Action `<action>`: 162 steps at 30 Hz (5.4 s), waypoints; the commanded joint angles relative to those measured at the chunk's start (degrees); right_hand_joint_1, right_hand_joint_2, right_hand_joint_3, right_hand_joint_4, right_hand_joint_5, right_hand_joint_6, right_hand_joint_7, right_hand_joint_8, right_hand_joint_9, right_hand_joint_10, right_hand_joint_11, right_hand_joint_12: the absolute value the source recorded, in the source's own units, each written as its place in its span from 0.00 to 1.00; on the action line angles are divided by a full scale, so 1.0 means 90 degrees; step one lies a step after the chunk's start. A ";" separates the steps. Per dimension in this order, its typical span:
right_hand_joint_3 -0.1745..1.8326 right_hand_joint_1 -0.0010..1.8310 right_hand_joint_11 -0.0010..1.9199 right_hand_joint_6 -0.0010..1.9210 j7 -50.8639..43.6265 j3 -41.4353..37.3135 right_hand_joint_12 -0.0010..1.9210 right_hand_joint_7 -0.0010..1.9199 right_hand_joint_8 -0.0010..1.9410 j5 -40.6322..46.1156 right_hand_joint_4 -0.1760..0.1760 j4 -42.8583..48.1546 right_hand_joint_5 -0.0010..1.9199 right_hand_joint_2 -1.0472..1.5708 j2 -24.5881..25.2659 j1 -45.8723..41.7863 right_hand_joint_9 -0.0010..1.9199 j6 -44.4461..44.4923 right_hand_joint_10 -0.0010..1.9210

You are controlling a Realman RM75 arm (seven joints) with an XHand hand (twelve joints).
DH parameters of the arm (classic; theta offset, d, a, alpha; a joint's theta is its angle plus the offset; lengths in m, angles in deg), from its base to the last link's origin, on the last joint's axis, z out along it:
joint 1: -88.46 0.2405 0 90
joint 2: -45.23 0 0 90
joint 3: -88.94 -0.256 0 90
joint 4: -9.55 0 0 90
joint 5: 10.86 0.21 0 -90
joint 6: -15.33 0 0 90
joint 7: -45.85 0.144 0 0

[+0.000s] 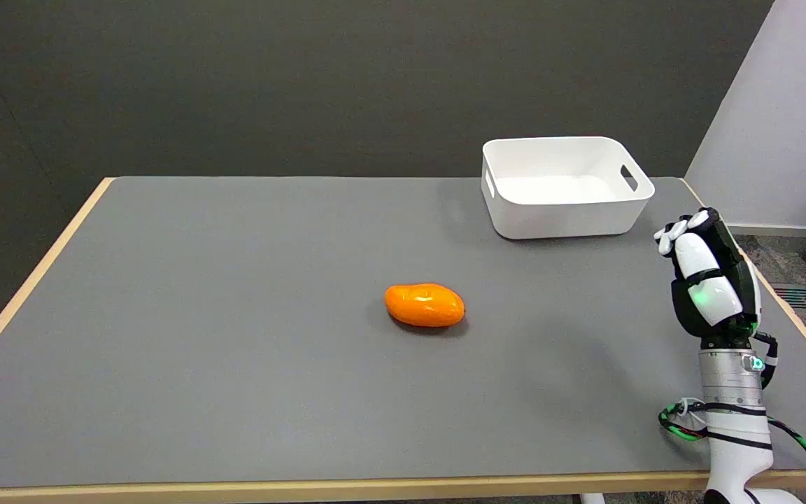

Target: Pick up mango.

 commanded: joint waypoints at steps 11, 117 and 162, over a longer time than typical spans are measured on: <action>0.34 0.72 0.14 0.56 -0.3945 -0.1312 0.96 0.39 0.77 -0.4064 0.12 -0.2531 0.22 0.78 -0.0414 0.0040 0.37 0.3440 0.86; 0.50 0.27 0.07 0.23 -0.6486 0.2796 0.70 0.16 0.21 -0.5351 0.34 -0.7016 0.11 0.62 -0.0956 0.3479 0.12 1.3959 0.46; 0.39 0.55 0.21 0.63 -0.6486 0.3048 1.00 0.41 0.60 -0.6186 0.26 -0.6391 0.25 0.75 -0.0599 0.3399 0.40 1.3923 0.70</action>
